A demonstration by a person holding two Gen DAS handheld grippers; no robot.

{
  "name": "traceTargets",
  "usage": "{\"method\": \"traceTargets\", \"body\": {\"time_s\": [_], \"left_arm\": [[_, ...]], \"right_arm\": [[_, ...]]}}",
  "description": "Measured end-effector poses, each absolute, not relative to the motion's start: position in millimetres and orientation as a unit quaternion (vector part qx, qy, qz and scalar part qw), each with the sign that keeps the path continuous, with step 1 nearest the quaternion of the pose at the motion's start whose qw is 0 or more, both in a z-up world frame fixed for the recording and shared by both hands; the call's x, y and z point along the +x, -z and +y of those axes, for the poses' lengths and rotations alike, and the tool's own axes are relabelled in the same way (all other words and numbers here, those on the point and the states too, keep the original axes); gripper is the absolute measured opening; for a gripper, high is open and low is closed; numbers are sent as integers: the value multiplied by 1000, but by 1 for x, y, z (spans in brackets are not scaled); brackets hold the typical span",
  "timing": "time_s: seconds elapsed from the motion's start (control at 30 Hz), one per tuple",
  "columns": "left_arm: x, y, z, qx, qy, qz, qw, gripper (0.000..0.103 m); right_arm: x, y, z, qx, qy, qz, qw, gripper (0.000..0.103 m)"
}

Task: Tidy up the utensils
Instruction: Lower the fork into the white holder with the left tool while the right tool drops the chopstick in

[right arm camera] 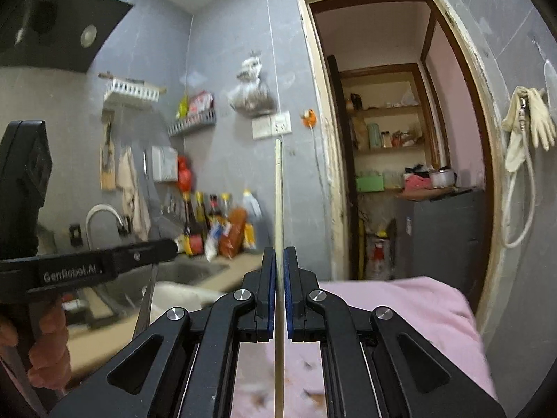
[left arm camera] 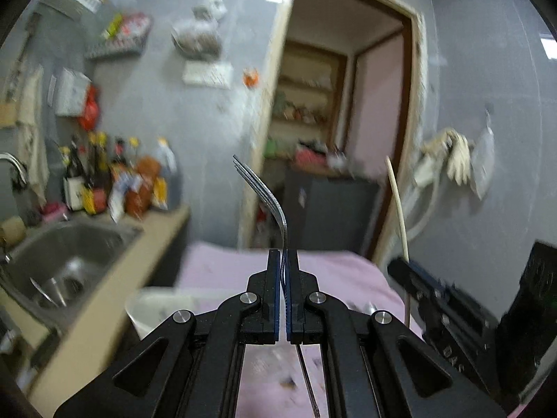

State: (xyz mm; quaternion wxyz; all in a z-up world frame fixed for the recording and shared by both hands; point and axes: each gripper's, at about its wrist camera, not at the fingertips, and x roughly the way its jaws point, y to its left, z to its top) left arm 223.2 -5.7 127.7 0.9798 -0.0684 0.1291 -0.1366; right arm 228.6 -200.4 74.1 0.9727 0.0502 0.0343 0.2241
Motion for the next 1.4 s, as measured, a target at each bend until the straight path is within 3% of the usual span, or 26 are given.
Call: {"method": "traceTargets", "body": {"time_s": [0.3,0.67,1.1,1.4], "left_arm": [[266,-128,69,-90,29,64,993,1],[300,-74,81,-78,-32,80,993,1],[298,-39,57,-39,12,108,993,1],[298,-34,63,-73,47,155,984,2]], "right_arm": [[273,-79,-163,126,-237,-7,963,2],[288,-48,-137,102,-207,-33,972,2],[296,-15,-142,80,-195,44,977,3],[291,-17,-141,66,-215,61,972,4]]}}
